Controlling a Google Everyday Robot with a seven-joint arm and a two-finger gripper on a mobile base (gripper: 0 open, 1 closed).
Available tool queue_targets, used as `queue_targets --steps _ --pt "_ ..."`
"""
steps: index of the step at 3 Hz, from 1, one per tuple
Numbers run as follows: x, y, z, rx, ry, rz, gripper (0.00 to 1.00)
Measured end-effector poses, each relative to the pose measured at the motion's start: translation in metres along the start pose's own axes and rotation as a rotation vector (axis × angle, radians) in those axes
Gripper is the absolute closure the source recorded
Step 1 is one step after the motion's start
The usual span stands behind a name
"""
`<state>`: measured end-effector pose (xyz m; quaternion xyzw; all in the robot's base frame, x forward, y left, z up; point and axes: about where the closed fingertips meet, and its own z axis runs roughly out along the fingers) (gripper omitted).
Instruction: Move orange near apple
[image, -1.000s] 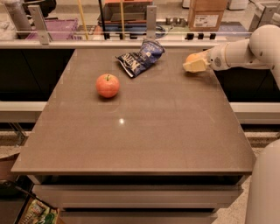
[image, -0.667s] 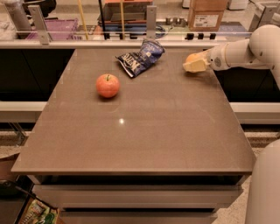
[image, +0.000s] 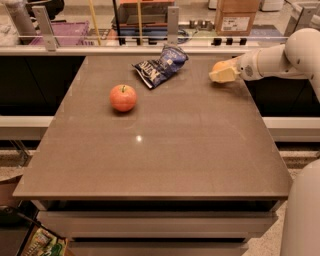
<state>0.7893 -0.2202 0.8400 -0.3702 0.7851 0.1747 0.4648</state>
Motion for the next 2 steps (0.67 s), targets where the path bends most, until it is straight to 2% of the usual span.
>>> queue_targets --steps 1,2 --pt "0.0 0.0 0.0 0.0 0.0 0.0 1.0" --pt "-0.008 -0.001 -0.023 0.055 0.028 -0.014 1.0"
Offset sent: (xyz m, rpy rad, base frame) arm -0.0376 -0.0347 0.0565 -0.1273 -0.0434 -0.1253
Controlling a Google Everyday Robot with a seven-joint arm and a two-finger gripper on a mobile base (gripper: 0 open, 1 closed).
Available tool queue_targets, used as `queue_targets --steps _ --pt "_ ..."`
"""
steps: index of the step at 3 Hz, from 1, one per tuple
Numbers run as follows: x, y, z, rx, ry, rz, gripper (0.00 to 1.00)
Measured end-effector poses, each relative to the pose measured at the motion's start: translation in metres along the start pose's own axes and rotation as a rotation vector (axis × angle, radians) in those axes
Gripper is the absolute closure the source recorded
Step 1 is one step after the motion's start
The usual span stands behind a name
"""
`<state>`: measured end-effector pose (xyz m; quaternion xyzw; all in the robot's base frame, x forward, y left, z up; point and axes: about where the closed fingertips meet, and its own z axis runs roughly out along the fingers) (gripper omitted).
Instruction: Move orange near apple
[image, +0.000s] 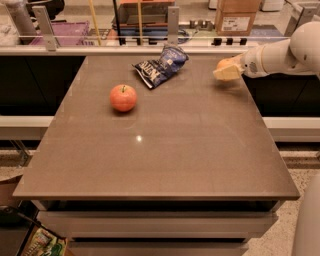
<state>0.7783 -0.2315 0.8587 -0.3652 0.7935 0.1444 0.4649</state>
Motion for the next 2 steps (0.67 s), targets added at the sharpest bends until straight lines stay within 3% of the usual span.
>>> queue_targets --steps 2 --pt "-0.019 0.001 -0.041 0.093 0.04 -0.034 1.0"
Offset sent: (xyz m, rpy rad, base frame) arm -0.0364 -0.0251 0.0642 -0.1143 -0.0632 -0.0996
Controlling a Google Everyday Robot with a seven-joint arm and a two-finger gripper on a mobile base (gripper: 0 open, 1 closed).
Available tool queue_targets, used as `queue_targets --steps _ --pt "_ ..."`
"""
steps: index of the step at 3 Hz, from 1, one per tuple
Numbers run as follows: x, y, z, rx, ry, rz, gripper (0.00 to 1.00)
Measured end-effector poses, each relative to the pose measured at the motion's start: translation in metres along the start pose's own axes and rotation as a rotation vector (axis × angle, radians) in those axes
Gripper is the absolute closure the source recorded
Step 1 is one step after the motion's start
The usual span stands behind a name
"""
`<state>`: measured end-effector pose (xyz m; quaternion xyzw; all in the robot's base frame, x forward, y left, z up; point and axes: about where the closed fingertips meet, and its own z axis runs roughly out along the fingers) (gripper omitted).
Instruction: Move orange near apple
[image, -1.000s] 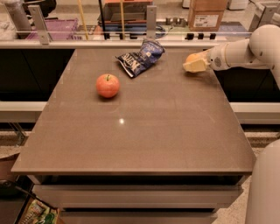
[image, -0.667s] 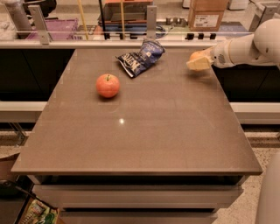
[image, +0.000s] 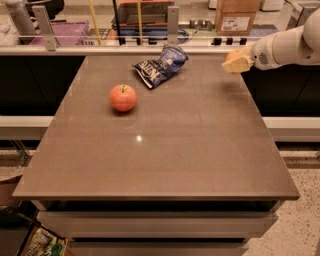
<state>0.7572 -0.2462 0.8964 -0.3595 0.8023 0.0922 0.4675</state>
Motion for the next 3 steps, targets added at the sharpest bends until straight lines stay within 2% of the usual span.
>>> queue_targets --steps 1,2,3 --pt "-0.01 0.012 -0.009 -0.057 -0.045 -0.017 1.0" --pt "-0.028 0.041 -0.019 -0.176 -0.12 -0.057 1.0" --pt "-0.042 0.069 -0.029 -0.245 -0.166 -0.09 1.0"
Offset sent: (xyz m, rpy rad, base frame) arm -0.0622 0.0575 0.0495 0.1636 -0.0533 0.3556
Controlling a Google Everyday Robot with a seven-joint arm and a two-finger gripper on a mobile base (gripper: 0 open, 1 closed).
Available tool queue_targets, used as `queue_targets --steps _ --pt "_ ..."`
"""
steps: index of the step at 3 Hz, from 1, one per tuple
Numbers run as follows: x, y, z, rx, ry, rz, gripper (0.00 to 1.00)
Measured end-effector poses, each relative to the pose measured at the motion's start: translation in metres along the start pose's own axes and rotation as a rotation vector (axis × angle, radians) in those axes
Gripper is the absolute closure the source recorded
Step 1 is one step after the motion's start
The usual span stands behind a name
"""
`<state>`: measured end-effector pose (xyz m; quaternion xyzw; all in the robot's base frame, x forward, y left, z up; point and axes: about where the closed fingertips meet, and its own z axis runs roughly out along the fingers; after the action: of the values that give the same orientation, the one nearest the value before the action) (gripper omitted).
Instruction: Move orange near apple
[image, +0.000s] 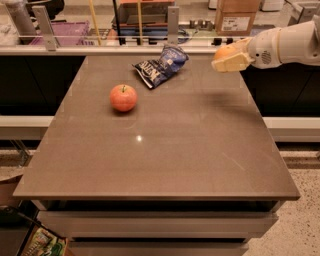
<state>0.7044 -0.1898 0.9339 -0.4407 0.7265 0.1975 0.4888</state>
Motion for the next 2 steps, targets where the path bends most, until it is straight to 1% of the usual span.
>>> queue_targets --steps 1,2 --pt "-0.012 0.028 0.004 -0.035 -0.015 -0.021 1.0" --pt "-0.016 0.052 0.018 -0.057 -0.015 -0.018 1.0"
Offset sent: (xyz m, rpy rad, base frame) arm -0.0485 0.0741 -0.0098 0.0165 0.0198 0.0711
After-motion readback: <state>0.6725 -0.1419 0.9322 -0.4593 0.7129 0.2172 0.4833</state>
